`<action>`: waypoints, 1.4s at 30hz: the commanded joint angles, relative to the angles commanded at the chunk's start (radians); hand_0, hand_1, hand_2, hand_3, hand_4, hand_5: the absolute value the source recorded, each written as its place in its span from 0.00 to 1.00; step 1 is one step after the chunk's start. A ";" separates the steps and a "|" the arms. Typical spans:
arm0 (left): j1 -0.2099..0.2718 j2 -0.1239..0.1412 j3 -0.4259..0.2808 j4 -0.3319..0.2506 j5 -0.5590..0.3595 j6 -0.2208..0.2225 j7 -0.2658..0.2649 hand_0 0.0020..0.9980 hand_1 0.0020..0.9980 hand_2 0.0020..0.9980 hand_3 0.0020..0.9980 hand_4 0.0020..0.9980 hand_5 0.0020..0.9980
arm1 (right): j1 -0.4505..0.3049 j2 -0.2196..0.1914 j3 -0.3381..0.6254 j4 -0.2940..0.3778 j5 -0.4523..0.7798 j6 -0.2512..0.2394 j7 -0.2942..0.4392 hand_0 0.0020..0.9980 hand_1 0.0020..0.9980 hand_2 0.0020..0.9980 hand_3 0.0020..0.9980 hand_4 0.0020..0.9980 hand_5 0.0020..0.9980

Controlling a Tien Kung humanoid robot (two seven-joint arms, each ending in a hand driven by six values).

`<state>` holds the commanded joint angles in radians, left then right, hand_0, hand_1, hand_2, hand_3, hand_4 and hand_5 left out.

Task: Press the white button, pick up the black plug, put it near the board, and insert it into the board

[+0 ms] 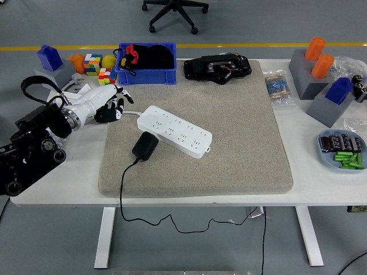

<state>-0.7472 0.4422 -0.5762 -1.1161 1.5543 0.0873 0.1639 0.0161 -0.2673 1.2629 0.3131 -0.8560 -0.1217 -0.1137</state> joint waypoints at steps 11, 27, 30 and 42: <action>-0.068 -0.094 0.109 0.128 -0.032 -0.008 0.012 0.03 0.01 0.12 0.62 0.06 0.00 | -0.006 0.004 -0.016 0.000 0.006 0.000 0.000 0.59 0.50 0.51 0.53 0.66 0.34; -0.103 -0.212 0.134 0.287 -0.017 -0.004 0.055 0.03 0.01 0.13 0.63 0.08 0.00 | -0.005 0.004 -0.035 -0.001 0.015 0.002 -0.002 0.60 0.50 0.51 0.53 0.66 0.34; -0.111 -0.220 0.150 0.303 -0.019 -0.005 0.058 0.03 0.01 0.13 0.63 0.08 0.00 | -0.004 0.004 -0.039 -0.001 0.017 0.002 -0.002 0.60 0.50 0.51 0.53 0.66 0.34; -0.138 -0.253 0.154 0.339 -0.013 0.007 0.057 0.03 0.02 0.13 0.63 0.10 0.00 | -0.001 0.001 -0.052 -0.002 0.023 0.002 -0.003 0.60 0.50 0.51 0.53 0.66 0.34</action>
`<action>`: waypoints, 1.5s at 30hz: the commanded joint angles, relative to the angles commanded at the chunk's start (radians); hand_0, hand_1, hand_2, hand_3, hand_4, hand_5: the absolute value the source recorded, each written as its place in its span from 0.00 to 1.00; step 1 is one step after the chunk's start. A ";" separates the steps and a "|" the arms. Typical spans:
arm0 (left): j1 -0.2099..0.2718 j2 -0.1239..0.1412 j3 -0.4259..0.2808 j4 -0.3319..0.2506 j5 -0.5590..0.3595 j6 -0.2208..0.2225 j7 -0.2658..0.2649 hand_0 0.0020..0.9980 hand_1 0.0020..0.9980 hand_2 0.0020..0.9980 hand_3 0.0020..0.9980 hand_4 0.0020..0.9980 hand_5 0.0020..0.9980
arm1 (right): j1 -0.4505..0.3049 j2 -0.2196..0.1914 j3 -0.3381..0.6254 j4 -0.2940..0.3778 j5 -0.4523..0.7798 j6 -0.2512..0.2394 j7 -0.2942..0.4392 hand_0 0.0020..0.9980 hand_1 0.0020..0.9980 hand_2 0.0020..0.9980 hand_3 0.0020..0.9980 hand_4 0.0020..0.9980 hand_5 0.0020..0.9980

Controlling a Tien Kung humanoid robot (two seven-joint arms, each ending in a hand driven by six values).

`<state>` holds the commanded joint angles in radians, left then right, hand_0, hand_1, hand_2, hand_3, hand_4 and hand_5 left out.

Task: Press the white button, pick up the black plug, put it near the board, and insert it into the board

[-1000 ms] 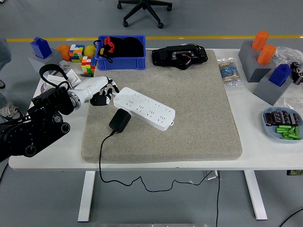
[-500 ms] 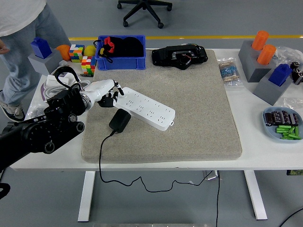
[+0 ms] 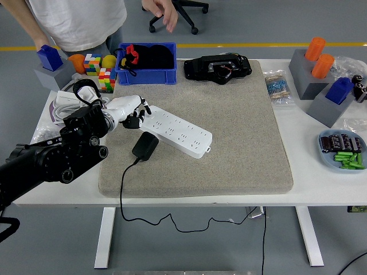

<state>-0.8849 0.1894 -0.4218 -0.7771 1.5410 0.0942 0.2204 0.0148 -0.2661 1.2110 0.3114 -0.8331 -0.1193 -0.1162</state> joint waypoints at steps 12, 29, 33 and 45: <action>-0.027 -0.027 0.053 0.054 0.006 0.001 -0.002 0.02 0.02 0.13 0.63 0.09 0.00 | 0.004 -0.005 -0.024 0.000 0.006 0.001 -0.001 0.60 0.50 0.51 0.53 0.65 0.34; -0.052 -0.058 0.102 0.098 0.012 -0.006 0.005 0.02 0.02 0.13 0.63 0.10 0.00 | 0.006 -0.013 -0.045 -0.001 0.012 0.001 -0.001 0.60 0.51 0.51 0.53 0.65 0.34; -0.052 -0.061 0.114 0.110 0.005 -0.010 0.006 0.02 0.02 0.13 0.63 0.11 0.00 | 0.006 -0.013 -0.048 0.000 0.013 0.001 -0.002 0.60 0.50 0.51 0.53 0.65 0.34; -0.044 -0.056 0.109 0.096 0.010 -0.013 0.007 0.02 0.02 0.13 0.63 0.12 0.00 | 0.002 -0.013 -0.046 0.001 0.014 0.001 -0.002 0.60 0.50 0.51 0.53 0.65 0.34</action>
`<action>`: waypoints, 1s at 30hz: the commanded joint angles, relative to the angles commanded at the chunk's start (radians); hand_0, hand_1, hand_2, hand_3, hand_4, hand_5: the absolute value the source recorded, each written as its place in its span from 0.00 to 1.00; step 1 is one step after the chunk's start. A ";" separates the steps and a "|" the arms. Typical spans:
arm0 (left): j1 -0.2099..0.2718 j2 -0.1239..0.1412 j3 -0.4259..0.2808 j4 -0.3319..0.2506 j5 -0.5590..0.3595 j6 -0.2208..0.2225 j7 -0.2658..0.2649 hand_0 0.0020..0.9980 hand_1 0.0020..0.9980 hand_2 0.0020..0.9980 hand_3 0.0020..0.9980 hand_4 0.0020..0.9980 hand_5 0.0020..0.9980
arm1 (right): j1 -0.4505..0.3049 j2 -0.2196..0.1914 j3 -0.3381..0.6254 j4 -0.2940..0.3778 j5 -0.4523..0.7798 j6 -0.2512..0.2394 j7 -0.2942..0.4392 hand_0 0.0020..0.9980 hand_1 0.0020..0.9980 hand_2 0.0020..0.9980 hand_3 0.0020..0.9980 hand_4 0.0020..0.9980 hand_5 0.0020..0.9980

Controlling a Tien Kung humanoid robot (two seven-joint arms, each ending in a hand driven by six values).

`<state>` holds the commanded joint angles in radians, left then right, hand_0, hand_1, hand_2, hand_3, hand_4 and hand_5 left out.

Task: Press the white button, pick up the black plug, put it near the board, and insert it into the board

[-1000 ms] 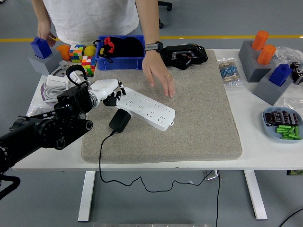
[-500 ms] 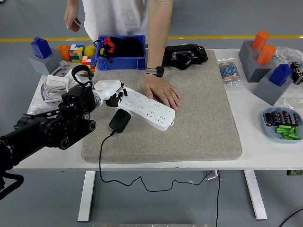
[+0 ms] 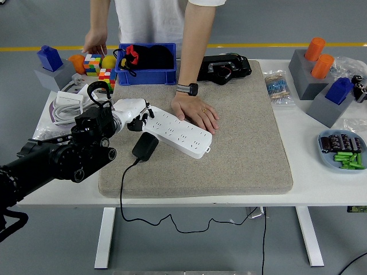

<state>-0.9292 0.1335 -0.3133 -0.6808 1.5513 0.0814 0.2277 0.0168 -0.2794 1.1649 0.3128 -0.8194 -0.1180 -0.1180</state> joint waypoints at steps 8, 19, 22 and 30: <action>0.010 0.021 -0.080 -0.075 0.036 0.017 -0.011 0.02 0.02 0.13 0.63 0.12 0.00 | -0.003 0.002 0.010 0.001 -0.003 0.000 0.000 0.60 0.50 0.51 0.53 0.65 0.34; 0.131 0.082 -0.240 -0.272 0.047 0.036 0.014 0.17 0.25 0.37 0.65 0.54 0.00 | -0.010 0.009 0.026 0.000 -0.010 0.000 0.000 0.60 0.50 0.51 0.53 0.65 0.34; 0.191 0.099 -0.307 -0.338 0.005 0.051 -0.007 0.17 0.25 0.37 0.65 0.54 0.00 | -0.012 0.010 0.027 -0.001 -0.012 0.000 0.000 0.60 0.50 0.51 0.53 0.65 0.34; 0.356 0.134 -0.464 -0.487 0.010 0.123 -0.074 0.64 0.75 0.69 0.76 0.92 0.26 | -0.011 0.017 0.039 0.002 -0.019 -0.001 0.001 0.60 0.50 0.51 0.54 0.65 0.34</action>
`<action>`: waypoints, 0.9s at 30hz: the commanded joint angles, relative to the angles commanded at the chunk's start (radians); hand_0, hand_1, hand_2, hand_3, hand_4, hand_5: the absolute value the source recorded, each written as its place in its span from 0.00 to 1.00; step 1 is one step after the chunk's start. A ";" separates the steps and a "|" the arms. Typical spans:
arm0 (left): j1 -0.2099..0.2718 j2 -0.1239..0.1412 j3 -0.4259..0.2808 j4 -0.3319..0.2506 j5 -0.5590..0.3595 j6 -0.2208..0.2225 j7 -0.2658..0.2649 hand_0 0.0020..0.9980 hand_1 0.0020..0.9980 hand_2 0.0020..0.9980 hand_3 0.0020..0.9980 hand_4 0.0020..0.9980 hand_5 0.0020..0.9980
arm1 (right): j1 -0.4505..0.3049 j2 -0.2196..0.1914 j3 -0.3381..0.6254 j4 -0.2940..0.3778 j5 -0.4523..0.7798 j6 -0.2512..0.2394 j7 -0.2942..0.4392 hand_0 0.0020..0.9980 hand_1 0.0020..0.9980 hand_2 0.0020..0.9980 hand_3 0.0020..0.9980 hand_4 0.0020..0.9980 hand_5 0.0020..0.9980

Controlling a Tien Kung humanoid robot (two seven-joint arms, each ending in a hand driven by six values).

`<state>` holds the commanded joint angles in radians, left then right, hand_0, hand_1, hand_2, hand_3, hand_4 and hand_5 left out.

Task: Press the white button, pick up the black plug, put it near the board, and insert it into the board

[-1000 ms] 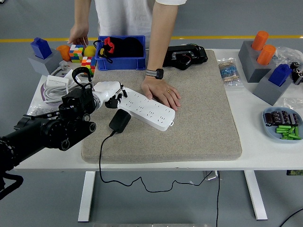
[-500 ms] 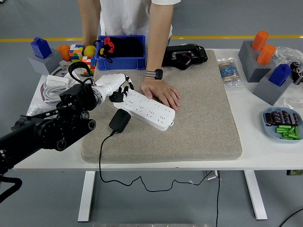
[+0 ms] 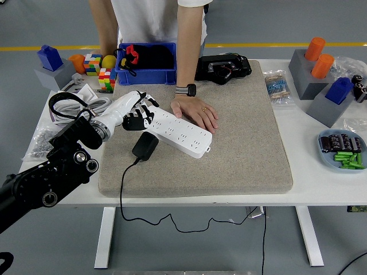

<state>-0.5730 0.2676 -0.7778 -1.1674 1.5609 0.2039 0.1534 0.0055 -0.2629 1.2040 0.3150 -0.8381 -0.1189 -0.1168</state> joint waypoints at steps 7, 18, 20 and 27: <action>0.102 0.004 -0.066 -0.066 0.022 0.011 -0.017 0.80 0.86 0.81 0.87 0.97 0.37 | -0.001 0.004 0.001 0.000 -0.002 0.001 0.000 0.60 0.50 0.51 0.54 0.65 0.34; 0.166 -0.024 -0.067 -0.064 0.084 0.016 -0.023 0.77 0.78 0.74 0.72 1.00 0.30 | 0.000 0.004 -0.004 0.001 0.000 0.001 0.000 0.60 0.50 0.51 0.54 0.65 0.34; 0.169 -0.028 -0.063 -0.059 0.090 0.022 -0.032 0.77 0.78 0.74 0.72 1.00 0.30 | 0.001 0.005 -0.003 0.001 0.000 0.001 0.000 0.60 0.50 0.51 0.54 0.65 0.34; 0.162 -0.034 -0.039 -0.034 0.116 0.034 -0.043 0.74 0.75 0.70 0.70 0.98 0.20 | 0.002 0.005 -0.002 0.000 0.001 0.001 0.000 0.60 0.50 0.51 0.54 0.65 0.34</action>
<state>-0.4110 0.2337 -0.8170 -1.2012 1.6765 0.2375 0.1107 0.0076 -0.2580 1.2016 0.3154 -0.8371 -0.1183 -0.1165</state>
